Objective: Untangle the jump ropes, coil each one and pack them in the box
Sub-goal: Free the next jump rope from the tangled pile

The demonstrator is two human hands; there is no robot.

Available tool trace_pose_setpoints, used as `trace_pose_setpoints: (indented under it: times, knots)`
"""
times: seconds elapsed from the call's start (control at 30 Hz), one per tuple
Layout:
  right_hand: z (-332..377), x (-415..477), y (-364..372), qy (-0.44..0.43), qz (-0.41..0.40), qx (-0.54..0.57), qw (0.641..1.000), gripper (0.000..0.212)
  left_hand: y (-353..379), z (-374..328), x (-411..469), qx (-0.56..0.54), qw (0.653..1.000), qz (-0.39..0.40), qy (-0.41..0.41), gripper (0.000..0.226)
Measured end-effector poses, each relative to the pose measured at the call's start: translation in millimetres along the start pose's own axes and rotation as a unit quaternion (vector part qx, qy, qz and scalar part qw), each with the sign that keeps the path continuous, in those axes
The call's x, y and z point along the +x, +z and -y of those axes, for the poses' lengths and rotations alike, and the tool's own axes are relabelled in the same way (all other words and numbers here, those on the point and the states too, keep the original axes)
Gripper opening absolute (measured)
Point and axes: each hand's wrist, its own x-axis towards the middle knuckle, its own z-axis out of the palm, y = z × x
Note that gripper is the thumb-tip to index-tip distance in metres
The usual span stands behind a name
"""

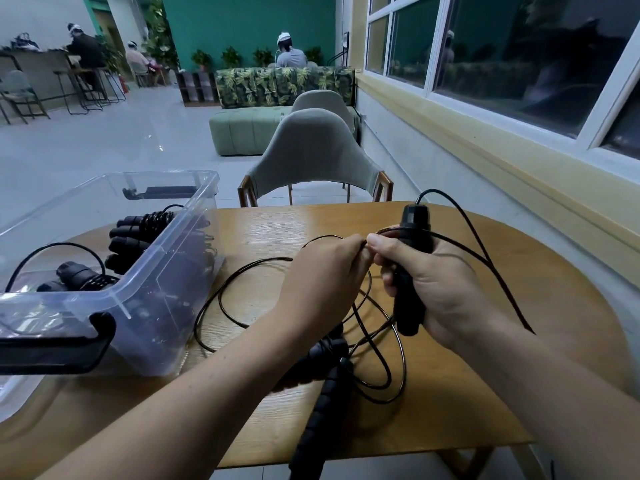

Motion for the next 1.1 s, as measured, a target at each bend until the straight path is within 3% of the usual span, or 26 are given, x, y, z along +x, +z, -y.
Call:
trace_pose_setpoints:
  times: [0.1, 0.2, 0.53, 0.7, 1.0, 1.1]
  knots:
    - [1.6, -0.1, -0.5, -0.006, 0.009, 0.010, 1.000, 0.030, 1.1, -1.0, 0.2, 0.005, 1.000, -0.001, 0.015, 0.030]
    - [6.9, -0.6, -0.5, -0.010, 0.023, 0.017, 1.000, 0.003, 4.2, -1.6, -0.9, 0.010, 1.000, 0.005, 0.022, 0.030]
    - [47.1, 26.3, -46.1, -0.068, -0.130, 0.108, 0.983, 0.018, 5.3, -1.2, -2.4, 0.037, 0.999, 0.029, 0.008, 0.038]
    - [53.4, 28.7, -63.7, -0.072, -0.163, 0.134, 0.975, 0.023, 6.3, 2.4, -3.0, 0.025, 0.999, 0.033, -0.007, 0.040]
    - [15.1, 12.8, -27.3, -0.010, -0.056, 0.023, 0.998, 0.014, 4.9, 1.2, -2.1, 0.017, 1.000, 0.021, -0.015, 0.044]
    - [2.3, 6.4, -13.6, -0.017, -0.010, -0.021, 1.000, 0.023, 2.4, 0.0, -2.5, 0.020, 1.000, 0.016, 0.000, 0.037]
